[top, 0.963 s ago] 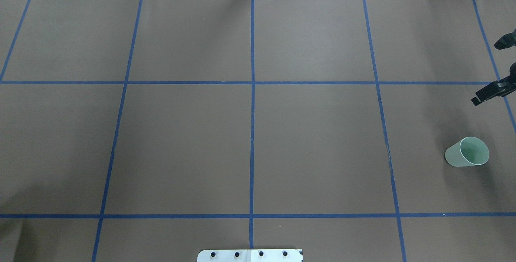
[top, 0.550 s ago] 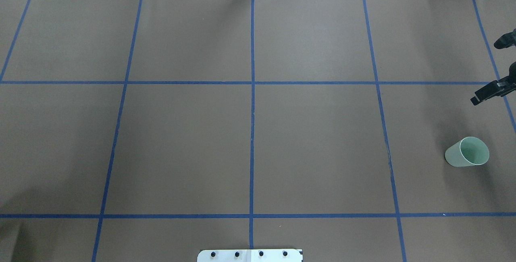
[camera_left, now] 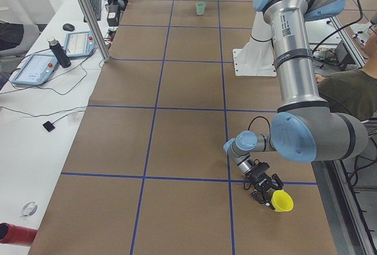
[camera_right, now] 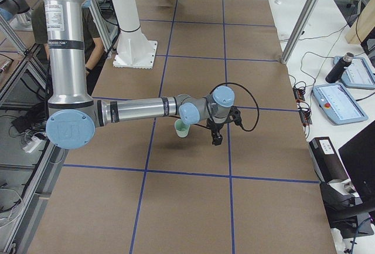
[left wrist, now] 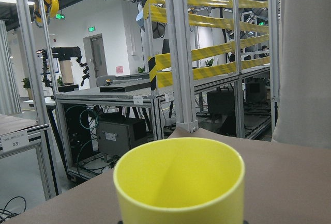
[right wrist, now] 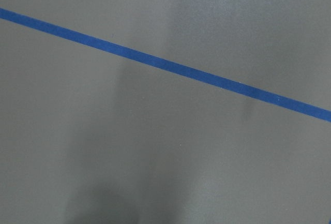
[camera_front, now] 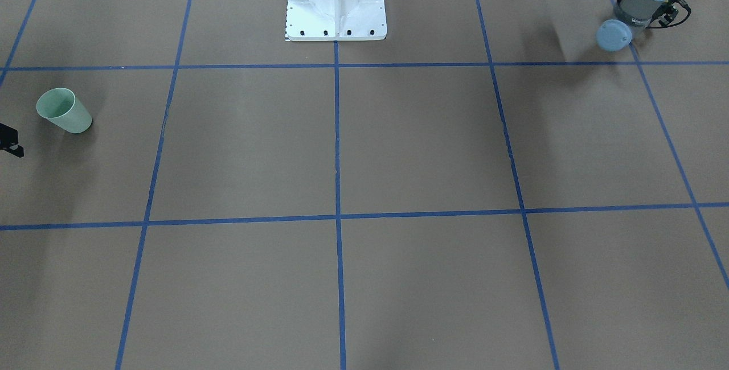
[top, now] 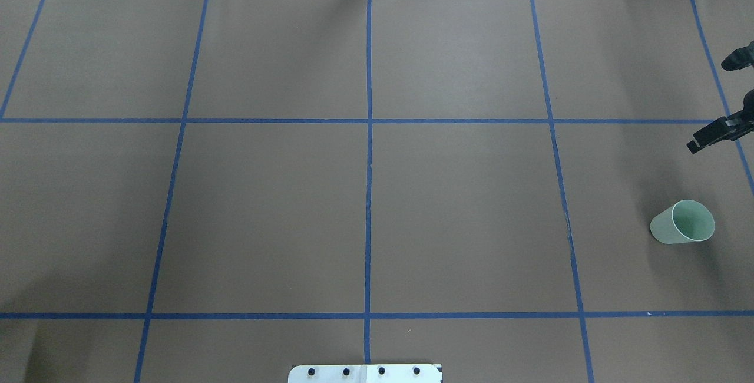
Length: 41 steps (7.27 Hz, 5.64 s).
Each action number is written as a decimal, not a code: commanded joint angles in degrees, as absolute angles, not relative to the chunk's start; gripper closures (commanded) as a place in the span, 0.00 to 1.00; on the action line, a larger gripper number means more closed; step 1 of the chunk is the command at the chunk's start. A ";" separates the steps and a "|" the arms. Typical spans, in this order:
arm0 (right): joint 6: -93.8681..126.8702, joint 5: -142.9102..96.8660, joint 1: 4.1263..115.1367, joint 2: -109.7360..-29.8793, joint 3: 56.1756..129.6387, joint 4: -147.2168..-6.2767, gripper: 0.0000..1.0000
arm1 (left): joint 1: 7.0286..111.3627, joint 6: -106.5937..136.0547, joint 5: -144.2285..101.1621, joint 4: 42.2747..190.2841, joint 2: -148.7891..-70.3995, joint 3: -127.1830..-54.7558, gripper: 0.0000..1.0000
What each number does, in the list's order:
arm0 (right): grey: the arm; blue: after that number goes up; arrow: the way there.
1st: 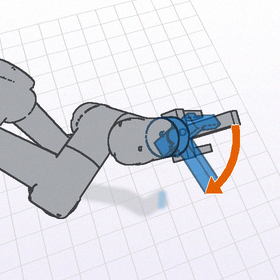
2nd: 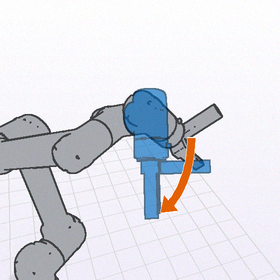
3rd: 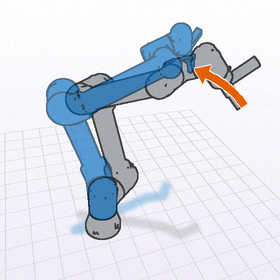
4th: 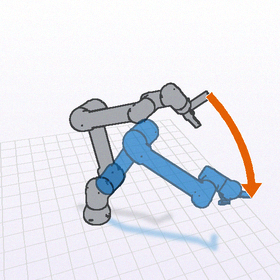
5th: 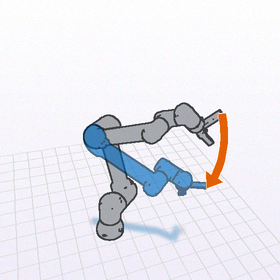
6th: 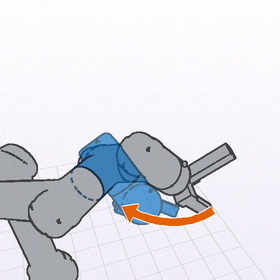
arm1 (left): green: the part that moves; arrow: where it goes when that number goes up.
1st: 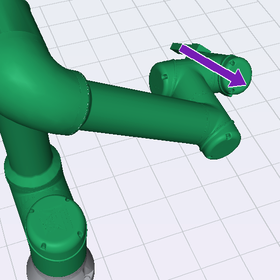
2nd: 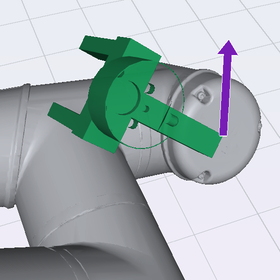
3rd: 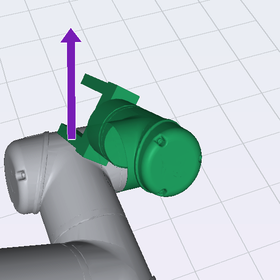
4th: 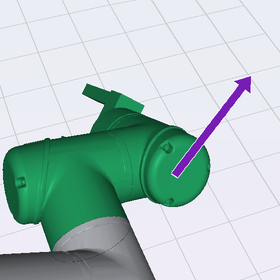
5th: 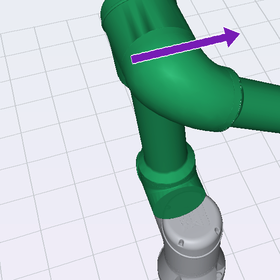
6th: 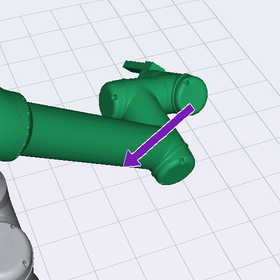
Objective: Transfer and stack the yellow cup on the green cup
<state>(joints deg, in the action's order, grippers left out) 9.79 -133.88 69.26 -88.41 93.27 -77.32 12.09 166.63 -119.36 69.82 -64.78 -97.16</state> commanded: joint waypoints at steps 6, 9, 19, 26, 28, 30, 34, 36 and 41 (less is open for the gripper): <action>12.39 -133.95 69.26 -84.74 92.12 -77.43 0.00 | 17.74 150.32 -88.03 71.01 -62.84 -100.11 0.55; 12.30 -133.77 69.26 -84.20 91.58 -77.34 0.00 | 33.94 129.74 -64.77 84.31 -69.48 -99.24 0.55; 12.83 -133.51 69.35 -82.53 91.05 -77.34 0.00 | 41.06 66.91 -54.47 145.04 -119.78 -69.61 0.56; 27.99 -133.86 65.77 -72.19 91.40 -77.26 0.00 | 31.12 50.46 -67.98 152.84 -133.49 -69.79 0.53; 38.63 -133.68 61.11 -66.82 91.76 -75.60 0.00 | 30.33 45.39 -75.31 160.18 -134.30 -68.13 0.53; 45.41 -133.42 57.15 -61.54 91.93 -75.50 0.00 | 28.40 39.86 -75.50 163.72 -133.69 -67.85 0.48; 47.98 -133.42 51.08 -59.33 95.09 -73.04 0.01 | 25.67 23.85 -75.94 177.42 -125.88 -67.85 0.50; 52.97 -132.29 47.04 -56.53 95.36 -73.04 0.01 | 23.39 18.46 -74.37 181.48 -124.19 -67.94 0.50; 56.60 -123.41 39.91 -52.13 93.35 -73.12 0.01 | 21.45 18.46 -71.98 183.08 -124.01 -68.20 0.49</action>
<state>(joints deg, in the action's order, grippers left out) 56.15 -125.42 40.89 -53.36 94.31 -73.06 21.68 18.47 -72.14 182.90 -124.07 -68.12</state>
